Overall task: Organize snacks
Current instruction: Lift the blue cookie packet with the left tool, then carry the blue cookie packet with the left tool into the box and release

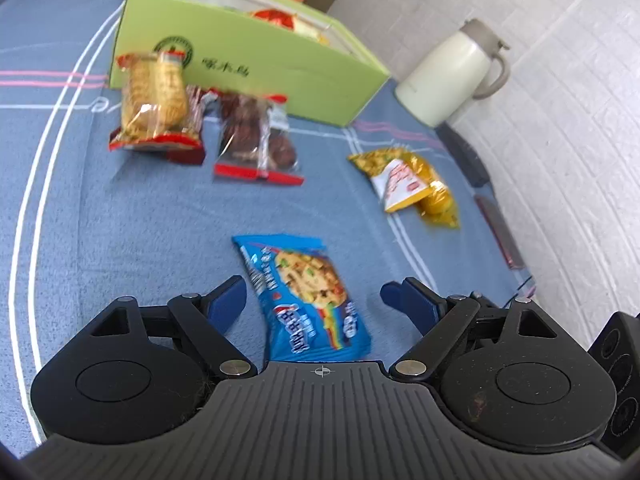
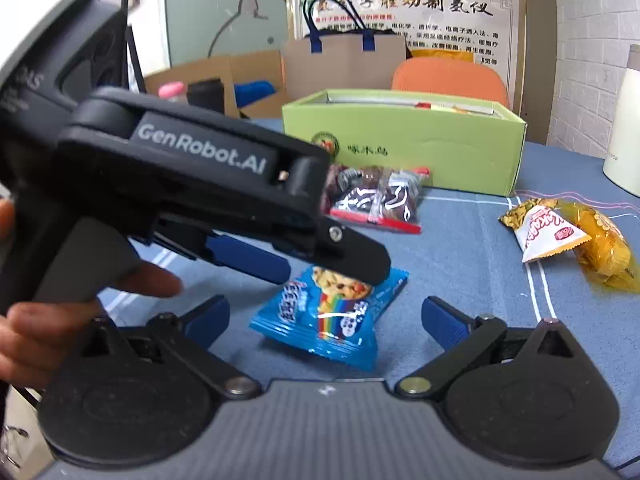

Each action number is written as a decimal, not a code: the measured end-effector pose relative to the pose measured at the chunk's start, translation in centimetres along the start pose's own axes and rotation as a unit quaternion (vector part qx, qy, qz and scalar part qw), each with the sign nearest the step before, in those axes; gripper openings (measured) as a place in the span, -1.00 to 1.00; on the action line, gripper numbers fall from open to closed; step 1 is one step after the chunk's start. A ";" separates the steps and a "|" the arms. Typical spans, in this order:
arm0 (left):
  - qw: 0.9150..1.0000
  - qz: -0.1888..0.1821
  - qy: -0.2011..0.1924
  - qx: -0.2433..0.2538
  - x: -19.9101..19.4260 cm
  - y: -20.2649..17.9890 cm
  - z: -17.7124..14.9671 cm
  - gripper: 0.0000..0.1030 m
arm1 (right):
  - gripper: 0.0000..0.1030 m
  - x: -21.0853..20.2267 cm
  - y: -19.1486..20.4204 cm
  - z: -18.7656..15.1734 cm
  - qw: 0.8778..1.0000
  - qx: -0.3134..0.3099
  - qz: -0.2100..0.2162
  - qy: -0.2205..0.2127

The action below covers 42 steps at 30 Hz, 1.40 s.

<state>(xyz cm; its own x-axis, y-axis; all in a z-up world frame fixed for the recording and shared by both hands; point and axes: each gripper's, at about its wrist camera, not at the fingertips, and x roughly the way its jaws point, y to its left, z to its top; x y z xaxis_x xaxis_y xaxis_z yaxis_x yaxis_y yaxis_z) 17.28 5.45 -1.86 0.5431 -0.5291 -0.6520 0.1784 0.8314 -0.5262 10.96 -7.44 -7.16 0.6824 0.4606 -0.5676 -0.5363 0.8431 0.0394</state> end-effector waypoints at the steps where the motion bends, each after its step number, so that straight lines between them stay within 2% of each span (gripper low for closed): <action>1: 1.000 0.003 0.005 -0.002 0.2 0.1 -0.1 0.32 | 0.96 0.3 0.1 -0.1 1.000 -0.002 0.004 0.004; 4: 1.000 0.002 0.004 0.009 0.3 0.3 -0.3 0.04 | 0.93 1.6 0.2 0.2 1.000 0.003 0.014 0.010; 5: 1.000 -0.002 0.007 0.009 0.4 0.4 -0.2 -0.19 | 0.91 1.9 0.3 0.2 1.000 -0.001 0.012 0.008; 6: 1.000 -0.008 0.012 0.009 0.6 0.5 -0.2 -0.31 | 0.87 2.2 0.5 0.2 1.000 -0.011 0.010 0.007; 8: 1.000 0.001 0.007 0.020 0.8 0.3 -0.5 -0.57 | 0.51 2.2 1.1 0.4 1.000 -0.024 -0.014 0.000; 9: 0.999 0.013 0.004 0.031 0.8 0.0 -0.5 -0.60 | 0.48 2.2 0.8 0.6 1.000 -0.015 -0.010 0.001; 12: 1.000 0.012 0.000 0.027 0.8 -0.2 -0.2 -0.62 | 0.48 1.8 -0.3 1.0 1.000 0.001 -0.004 -0.001; 15: 1.000 -0.007 -0.006 0.013 0.7 -0.4 0.7 -0.62 | 0.48 1.2 -0.1 1.8 0.999 -0.016 -0.025 -0.014; 19: 0.999 -0.015 -0.037 0.021 -0.3 -1.4 3.0 -0.59 | 0.49 1.3 -0.5 4.7 0.997 -0.045 -0.037 -0.045; 24: 0.995 -0.011 -0.095 0.029 -1.4 -1.7 9.7 -0.58 | 0.50 3.9 -1.8 11.2 0.991 -0.094 -0.036 -0.093; 27: 0.991 0.012 -0.127 0.037 -1.3 -1.4 14.6 -0.58 | 0.50 6.8 -3.2 15.4 0.989 -0.101 -0.021 -0.107; 30: 0.988 0.039 -0.142 0.036 -0.2 -0.4 18.9 -0.59 | 0.51 10.6 -4.3 18.7 0.989 -0.102 -0.006 -0.104; 34: 0.988 0.075 -0.132 0.021 2.4 2.0 22.5 -0.59 | 0.51 15.6 -5.7 20.3 0.993 -0.092 0.021 -0.075; 38: 0.989 0.102 -0.109 0.007 5.2 4.6 23.6 -0.60 | 0.54 19.5 -5.9 19.8 0.995 -0.088 0.036 -0.039; 39: 0.989 0.110 -0.103 0.005 5.9 5.1 23.6 -0.61 | 0.53 20.0 -6.2 19.7 0.996 -0.067 0.045 -0.044; 41: 0.989 0.113 -0.098 0.003 6.9 6.1 23.2 -0.59 | 0.58 20.9 -7.0 19.9 0.997 -0.034 0.065 -0.030; 42: 0.989 0.106 -0.100 -0.001 6.9 6.4 23.1 -0.56 | 0.61 20.9 -7.1 19.9 0.997 -0.035 0.062 -0.034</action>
<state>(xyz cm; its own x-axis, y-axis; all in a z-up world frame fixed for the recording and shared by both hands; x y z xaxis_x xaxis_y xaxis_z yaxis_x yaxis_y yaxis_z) 41.16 11.01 2.92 0.7200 -0.2987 -0.6264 0.0419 0.9197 -0.3904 38.91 1.77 -2.92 0.6402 0.5793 -0.5045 -0.6499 0.7586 0.0462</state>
